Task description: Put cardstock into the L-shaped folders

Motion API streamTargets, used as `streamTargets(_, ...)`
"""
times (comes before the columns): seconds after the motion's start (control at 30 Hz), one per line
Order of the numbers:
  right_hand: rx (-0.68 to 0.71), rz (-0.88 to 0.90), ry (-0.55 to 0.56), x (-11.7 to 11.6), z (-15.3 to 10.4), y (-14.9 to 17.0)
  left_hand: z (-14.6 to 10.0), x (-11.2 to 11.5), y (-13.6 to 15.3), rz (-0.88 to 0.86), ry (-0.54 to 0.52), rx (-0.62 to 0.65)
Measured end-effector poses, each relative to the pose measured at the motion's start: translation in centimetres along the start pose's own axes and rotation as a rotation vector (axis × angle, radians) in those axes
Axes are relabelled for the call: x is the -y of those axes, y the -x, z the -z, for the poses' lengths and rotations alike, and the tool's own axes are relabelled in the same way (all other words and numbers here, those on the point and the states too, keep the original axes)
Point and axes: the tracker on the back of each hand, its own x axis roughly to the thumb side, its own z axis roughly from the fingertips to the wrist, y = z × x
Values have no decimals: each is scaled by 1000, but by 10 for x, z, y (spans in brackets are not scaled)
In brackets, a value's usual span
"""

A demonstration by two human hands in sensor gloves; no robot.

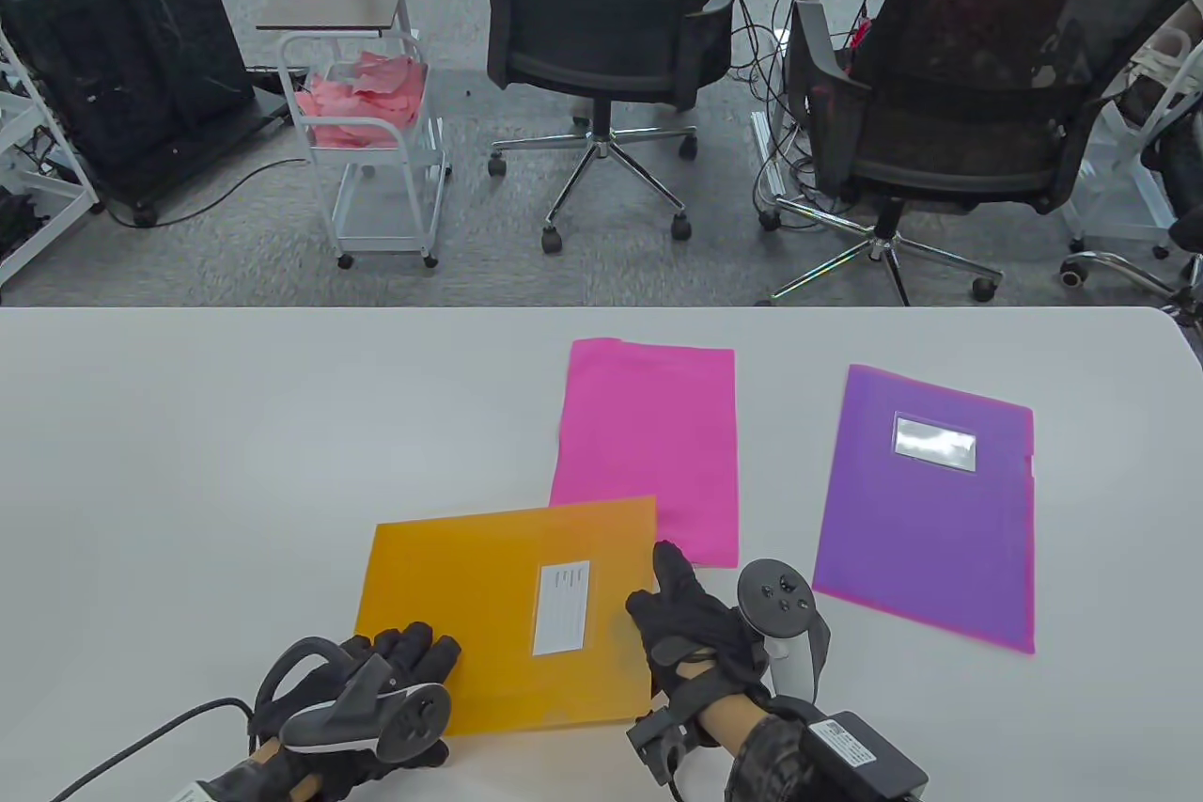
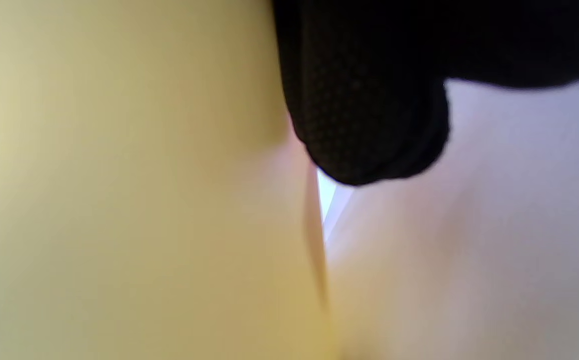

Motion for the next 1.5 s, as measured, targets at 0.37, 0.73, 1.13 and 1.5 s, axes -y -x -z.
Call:
streamTargets(0.37,-39,-88,6,-5,-3,-1,-1,12,-7,102,-80,17)
streamTargets(0.73,20,-196,-63,-14,-5,-6,-2,11,-7,117,-83,22)
streamTargets(1.13,75,-534,-273,-24,0,-14,-2,12,-6,109,-87,19)
streamTargets(1.5,102,-588,-255,-8,5,-13,-2,13,-5,92,-87,12)
